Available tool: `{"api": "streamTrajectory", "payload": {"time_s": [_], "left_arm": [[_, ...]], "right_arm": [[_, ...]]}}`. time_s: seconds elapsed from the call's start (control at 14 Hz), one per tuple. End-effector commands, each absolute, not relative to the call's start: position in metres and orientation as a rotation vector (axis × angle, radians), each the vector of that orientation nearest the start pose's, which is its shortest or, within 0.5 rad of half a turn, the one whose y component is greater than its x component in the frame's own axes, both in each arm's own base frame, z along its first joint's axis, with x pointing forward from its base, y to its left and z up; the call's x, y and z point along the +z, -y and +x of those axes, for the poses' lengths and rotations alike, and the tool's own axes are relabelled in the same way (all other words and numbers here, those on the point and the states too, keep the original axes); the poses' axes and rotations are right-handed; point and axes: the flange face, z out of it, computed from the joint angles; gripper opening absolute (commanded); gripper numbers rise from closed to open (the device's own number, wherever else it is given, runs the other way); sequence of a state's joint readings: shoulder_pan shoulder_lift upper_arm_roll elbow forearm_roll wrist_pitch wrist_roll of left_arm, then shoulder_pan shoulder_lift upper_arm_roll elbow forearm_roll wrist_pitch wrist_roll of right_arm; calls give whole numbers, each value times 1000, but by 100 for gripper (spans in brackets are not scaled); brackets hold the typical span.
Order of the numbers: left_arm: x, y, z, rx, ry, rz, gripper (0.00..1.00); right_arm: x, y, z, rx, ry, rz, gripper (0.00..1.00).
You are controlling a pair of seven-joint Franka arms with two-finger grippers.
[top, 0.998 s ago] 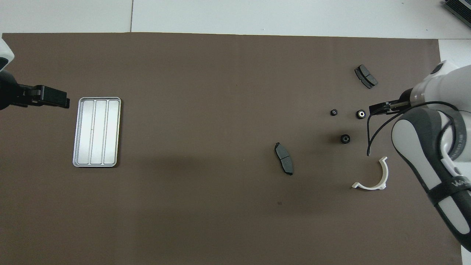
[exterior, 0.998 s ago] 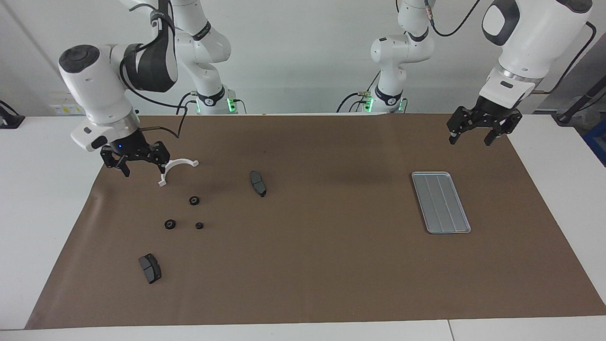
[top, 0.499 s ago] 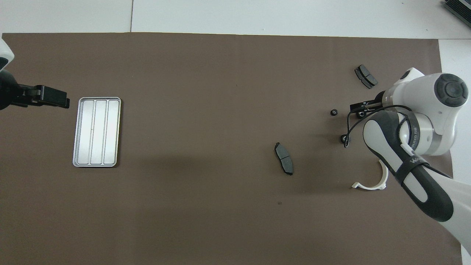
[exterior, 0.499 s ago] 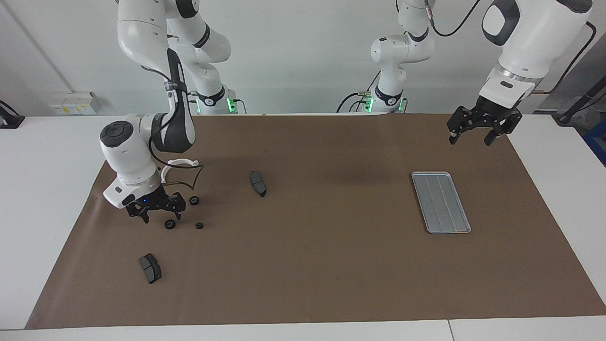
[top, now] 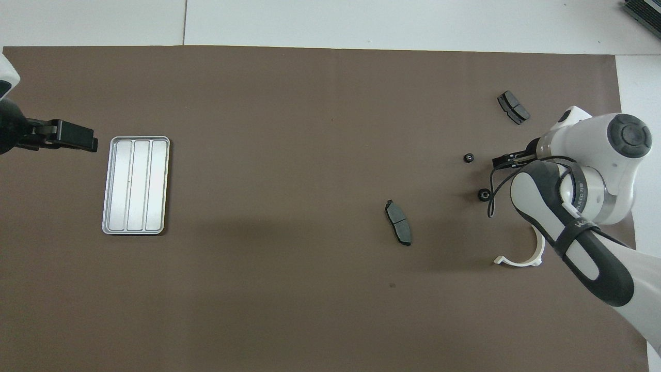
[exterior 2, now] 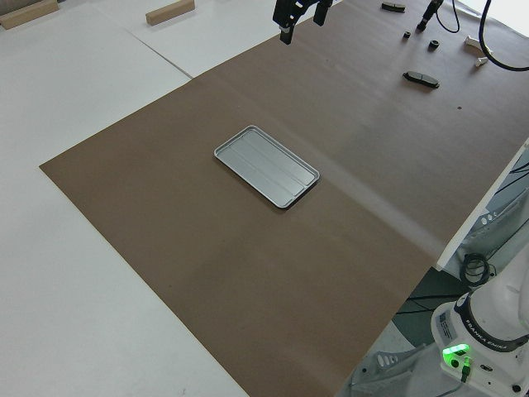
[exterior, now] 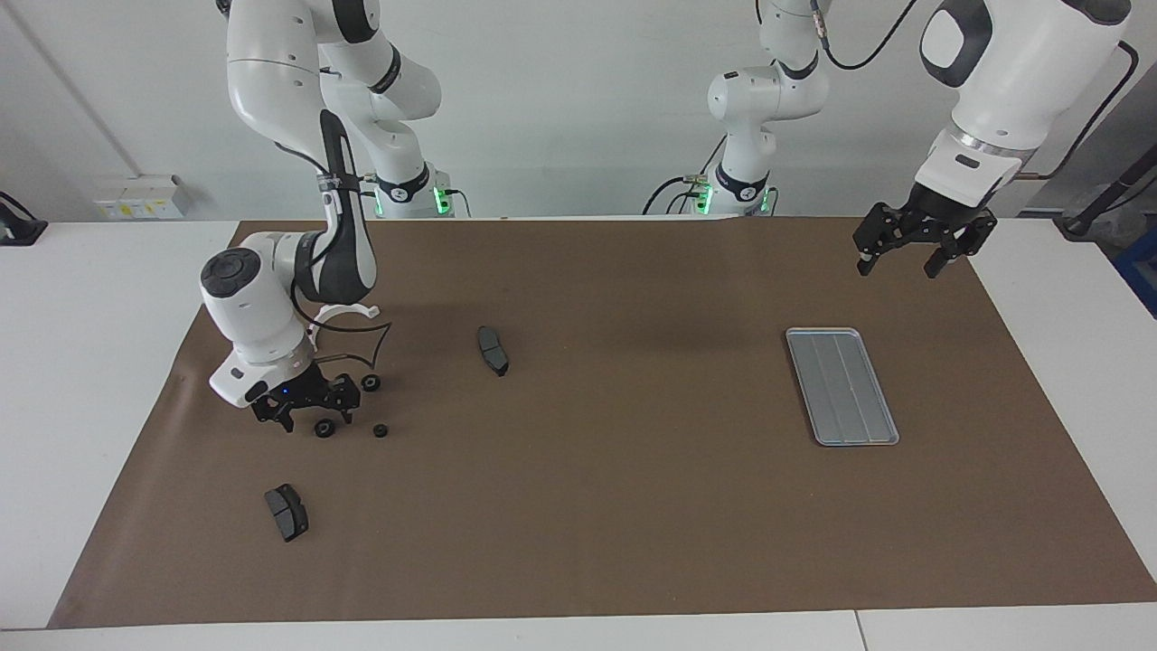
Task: Pick bearing gear from pile to tray
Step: 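Reach the right gripper down and grasp a small black bearing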
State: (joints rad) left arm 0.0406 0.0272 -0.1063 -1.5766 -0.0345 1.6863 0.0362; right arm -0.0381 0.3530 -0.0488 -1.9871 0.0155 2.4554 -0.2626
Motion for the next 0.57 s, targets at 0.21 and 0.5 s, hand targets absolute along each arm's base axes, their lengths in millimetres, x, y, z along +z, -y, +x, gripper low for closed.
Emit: {"api": "streamTrajectory", "payload": {"time_s": [0.21,0.5], "left_arm": [[618,38,564,-148,-151,-3167,100],[618,38,564,-148,-151,-3167,100]], "right_arm": [[294,51,612,-216,277,-3133,73],[289,50,614,-230,262,-3126,70]]}}
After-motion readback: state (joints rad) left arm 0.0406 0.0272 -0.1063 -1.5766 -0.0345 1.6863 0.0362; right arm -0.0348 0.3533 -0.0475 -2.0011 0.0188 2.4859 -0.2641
